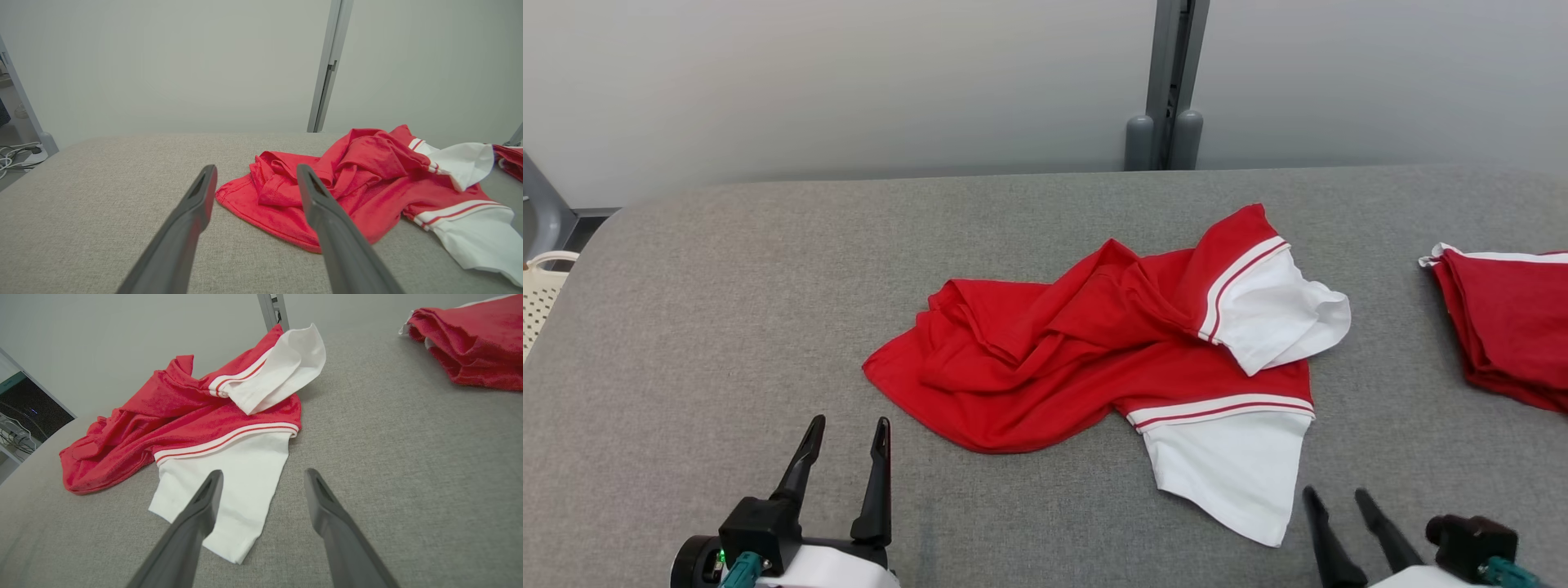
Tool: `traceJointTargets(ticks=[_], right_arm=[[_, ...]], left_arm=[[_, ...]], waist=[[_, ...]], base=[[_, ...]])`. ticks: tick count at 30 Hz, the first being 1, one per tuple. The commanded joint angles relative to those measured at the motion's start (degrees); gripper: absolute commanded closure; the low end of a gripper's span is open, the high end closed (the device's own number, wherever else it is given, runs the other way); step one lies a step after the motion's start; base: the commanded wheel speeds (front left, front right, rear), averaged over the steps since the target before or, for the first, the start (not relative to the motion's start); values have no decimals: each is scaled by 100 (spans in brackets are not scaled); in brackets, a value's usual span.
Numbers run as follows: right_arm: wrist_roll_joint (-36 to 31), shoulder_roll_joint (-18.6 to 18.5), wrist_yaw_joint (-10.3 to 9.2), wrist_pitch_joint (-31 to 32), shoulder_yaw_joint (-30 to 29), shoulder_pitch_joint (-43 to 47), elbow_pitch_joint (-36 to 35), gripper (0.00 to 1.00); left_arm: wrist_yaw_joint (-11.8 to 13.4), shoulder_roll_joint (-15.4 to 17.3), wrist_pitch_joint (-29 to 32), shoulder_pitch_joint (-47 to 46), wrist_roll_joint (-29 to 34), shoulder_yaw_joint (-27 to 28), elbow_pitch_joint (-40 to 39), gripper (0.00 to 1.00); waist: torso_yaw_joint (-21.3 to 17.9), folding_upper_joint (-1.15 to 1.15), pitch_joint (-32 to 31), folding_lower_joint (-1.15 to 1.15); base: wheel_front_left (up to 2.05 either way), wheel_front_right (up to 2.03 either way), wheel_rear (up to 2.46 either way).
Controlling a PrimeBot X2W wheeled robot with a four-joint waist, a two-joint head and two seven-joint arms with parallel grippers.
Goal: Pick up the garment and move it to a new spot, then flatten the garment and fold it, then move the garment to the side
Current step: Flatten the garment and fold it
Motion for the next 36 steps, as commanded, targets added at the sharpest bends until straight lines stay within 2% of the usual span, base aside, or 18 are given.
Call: traceJointTargets(ticks=[1,6,17,19,20,21,23,24,25,26,31,36], right_arm=[[103,-27,1,51,54,49,121,0],[420,-28,1,30,361,-32,630,0],[546,-25,0,-203,650,-583,1529,1],[513,-21,0,-174,737,-669,1671,26],[506,-15,1,-155,787,-701,1726,44],[472,-1,2,-119,842,-723,1783,57],[377,5,2,-66,926,-769,1877,70],[377,5,2,-66,926,-769,1877,70],[351,4,2,-49,950,-792,1908,81],[347,1,2,-51,962,-807,1922,100],[360,-13,0,-287,851,-920,1737,100],[224,-37,1,-434,383,-941,1353,100]], left_arm=[[-2,15,-28,-88,4,-2,4,0],[7,11,-28,-132,-32,19,-17,0],[11,5,-28,-231,4,44,-41,0],[12,5,-28,-245,3,49,-35,0],[14,6,-28,-250,1,52,-36,0],[14,5,-28,-251,-2,57,-35,0],[19,5,-28,-251,-2,72,-36,0],[19,5,-28,-251,-2,72,-36,0],[22,5,-28,-254,-2,80,-39,0],[25,5,-28,-258,-3,85,-43,0],[42,4,-28,-269,1,136,-66,0],[-31,9,-28,-346,-47,172,40,0]], waist=[[41,0,29,0],[130,0,128,0],[222,0,295,0],[234,0,309,0],[237,0,316,0],[238,0,321,0],[235,0,329,0],[235,0,329,0],[231,0,333,0],[227,0,339,0],[163,0,364,0],[36,0,375,0]], base=[[0,0,0],[0,0,0],[0,0,0],[0,0,0],[0,0,0],[0,0,0],[0,0,0],[0,0,0],[0,0,0],[0,0,0],[0,0,0],[0,0,0]])
